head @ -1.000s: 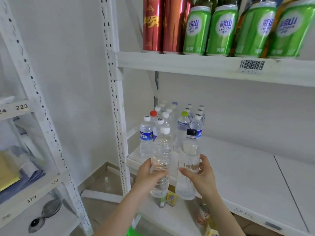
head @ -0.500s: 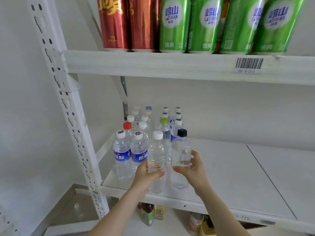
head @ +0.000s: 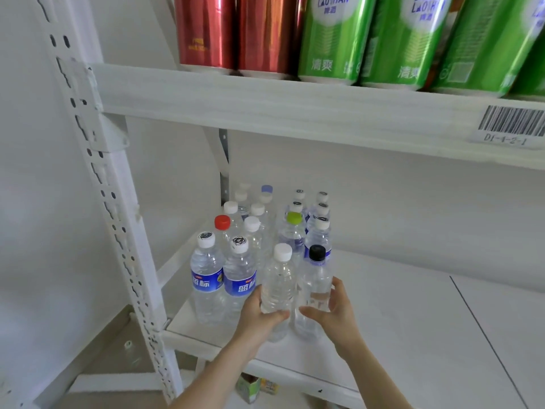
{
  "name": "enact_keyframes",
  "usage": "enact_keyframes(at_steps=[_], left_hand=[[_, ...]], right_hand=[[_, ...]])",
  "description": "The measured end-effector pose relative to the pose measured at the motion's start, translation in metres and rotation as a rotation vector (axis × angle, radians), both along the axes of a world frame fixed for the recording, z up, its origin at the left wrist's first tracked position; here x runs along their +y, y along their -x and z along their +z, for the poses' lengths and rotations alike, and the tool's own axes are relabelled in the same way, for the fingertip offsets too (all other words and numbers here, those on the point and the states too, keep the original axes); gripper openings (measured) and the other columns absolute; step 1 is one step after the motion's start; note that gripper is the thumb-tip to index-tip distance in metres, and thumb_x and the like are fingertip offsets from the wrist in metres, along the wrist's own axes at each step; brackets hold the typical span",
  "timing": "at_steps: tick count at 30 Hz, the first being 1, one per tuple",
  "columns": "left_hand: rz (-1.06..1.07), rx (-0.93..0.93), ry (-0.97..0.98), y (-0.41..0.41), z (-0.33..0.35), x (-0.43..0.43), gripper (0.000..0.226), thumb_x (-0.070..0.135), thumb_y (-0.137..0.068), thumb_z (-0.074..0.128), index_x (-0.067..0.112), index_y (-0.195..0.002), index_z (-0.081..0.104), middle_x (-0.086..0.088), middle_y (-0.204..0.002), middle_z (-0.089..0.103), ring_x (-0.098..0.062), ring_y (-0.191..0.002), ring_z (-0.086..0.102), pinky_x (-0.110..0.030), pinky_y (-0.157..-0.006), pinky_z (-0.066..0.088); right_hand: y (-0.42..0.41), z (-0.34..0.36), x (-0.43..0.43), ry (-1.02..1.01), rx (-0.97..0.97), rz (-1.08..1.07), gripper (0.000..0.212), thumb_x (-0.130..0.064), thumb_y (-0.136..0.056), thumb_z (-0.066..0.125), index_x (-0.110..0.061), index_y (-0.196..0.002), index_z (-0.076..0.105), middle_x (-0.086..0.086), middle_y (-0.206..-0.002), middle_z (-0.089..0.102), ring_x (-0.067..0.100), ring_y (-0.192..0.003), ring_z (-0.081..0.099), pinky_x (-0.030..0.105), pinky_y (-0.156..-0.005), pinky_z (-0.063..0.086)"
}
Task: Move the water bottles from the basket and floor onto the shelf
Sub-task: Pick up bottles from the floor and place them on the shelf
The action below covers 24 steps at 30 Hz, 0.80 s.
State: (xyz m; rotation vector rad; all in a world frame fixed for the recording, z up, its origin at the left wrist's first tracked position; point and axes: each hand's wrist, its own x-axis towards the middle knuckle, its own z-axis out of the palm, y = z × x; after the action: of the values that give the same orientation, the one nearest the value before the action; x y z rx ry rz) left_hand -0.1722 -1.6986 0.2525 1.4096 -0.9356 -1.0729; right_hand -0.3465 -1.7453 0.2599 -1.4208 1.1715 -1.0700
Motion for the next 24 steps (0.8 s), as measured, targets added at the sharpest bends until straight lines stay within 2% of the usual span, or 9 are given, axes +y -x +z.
enact_keyframes(at_steps=[2,4,7,10,13,17,19,21,24], left_hand=[[-0.002,-0.001,0.022,0.002,-0.001,0.002,0.055,0.001,-0.071,0.079,0.030,-0.114,0.060,0.011,-0.104,0.072,-0.004,-0.097,0.067,-0.019,-0.081,0.051],[-0.004,-0.018,0.043,0.003,-0.004,0.005,0.052,0.004,-0.069,0.080,0.029,-0.111,0.061,0.012,-0.099,0.074,-0.002,-0.093,0.069,-0.014,-0.074,0.049],[-0.002,-0.069,0.034,0.003,-0.017,0.011,0.052,0.010,-0.067,0.082,0.029,-0.111,0.061,0.014,-0.102,0.074,-0.006,-0.099,0.068,-0.022,-0.085,0.051],[0.057,-0.139,0.023,0.004,-0.034,0.017,0.058,0.009,-0.069,0.083,0.035,-0.115,0.057,0.019,-0.104,0.072,0.001,-0.099,0.066,-0.024,-0.090,0.049],[0.167,-0.154,0.024,0.010,-0.048,0.024,0.060,0.006,-0.069,0.084,0.039,-0.110,0.056,0.018,-0.103,0.070,-0.001,-0.097,0.067,-0.024,-0.088,0.049],[0.234,-0.203,0.029,0.019,-0.054,0.025,0.059,0.004,-0.072,0.082,0.041,-0.108,0.053,0.015,-0.097,0.070,-0.011,-0.091,0.068,-0.026,-0.085,0.052],[0.235,-0.225,0.019,0.019,-0.056,0.021,0.060,0.008,-0.073,0.082,0.039,-0.115,0.051,0.011,-0.099,0.070,-0.018,-0.092,0.067,-0.031,-0.087,0.054],[0.227,-0.254,0.001,0.019,-0.058,0.014,0.062,0.015,-0.073,0.083,0.034,-0.123,0.051,0.008,-0.099,0.071,-0.021,-0.092,0.067,-0.038,-0.087,0.055],[0.225,-0.314,-0.026,0.021,-0.058,0.004,0.065,0.021,-0.076,0.081,0.027,-0.132,0.048,0.004,-0.105,0.071,-0.021,-0.093,0.066,-0.038,-0.088,0.054]], right_hand=[[0.002,-0.001,-0.003,0.004,0.000,0.020,0.070,-0.001,-0.063,0.086,-0.030,-0.117,0.051,-0.003,-0.110,0.067,0.015,-0.106,0.062,0.033,-0.084,0.052],[0.006,-0.001,-0.005,0.015,0.010,0.044,0.068,-0.001,-0.065,0.086,-0.029,-0.117,0.052,-0.009,-0.108,0.068,0.012,-0.107,0.063,0.029,-0.083,0.051],[0.011,0.000,-0.004,0.026,0.042,0.074,0.066,-0.004,-0.066,0.086,-0.028,-0.118,0.052,-0.017,-0.107,0.067,0.008,-0.106,0.063,0.023,-0.081,0.047],[0.015,0.004,-0.002,0.018,0.058,0.088,0.069,-0.010,-0.067,0.087,-0.034,-0.121,0.053,-0.018,-0.112,0.065,0.005,-0.105,0.061,0.020,-0.080,0.046],[0.021,0.007,-0.002,0.000,0.032,0.071,0.072,-0.014,-0.069,0.088,-0.042,-0.123,0.050,-0.013,-0.117,0.064,0.007,-0.107,0.062,0.024,-0.086,0.050],[0.022,0.011,-0.006,0.002,0.054,0.107,0.063,-0.022,-0.070,0.086,-0.041,-0.121,0.053,-0.006,-0.115,0.067,0.017,-0.105,0.065,0.034,-0.088,0.055],[0.020,0.011,-0.007,-0.005,0.047,0.092,0.062,-0.023,-0.070,0.086,-0.040,-0.120,0.053,-0.002,-0.113,0.068,0.019,-0.101,0.067,0.035,-0.086,0.057],[0.018,0.010,-0.008,0.003,0.042,0.075,0.063,-0.021,-0.072,0.086,-0.038,-0.122,0.053,-0.002,-0.112,0.068,0.017,-0.100,0.067,0.030,-0.082,0.056],[0.014,0.011,-0.009,0.005,0.037,0.051,0.065,-0.020,-0.072,0.085,-0.037,-0.125,0.051,-0.005,-0.113,0.066,0.013,-0.101,0.065,0.026,-0.080,0.054]])
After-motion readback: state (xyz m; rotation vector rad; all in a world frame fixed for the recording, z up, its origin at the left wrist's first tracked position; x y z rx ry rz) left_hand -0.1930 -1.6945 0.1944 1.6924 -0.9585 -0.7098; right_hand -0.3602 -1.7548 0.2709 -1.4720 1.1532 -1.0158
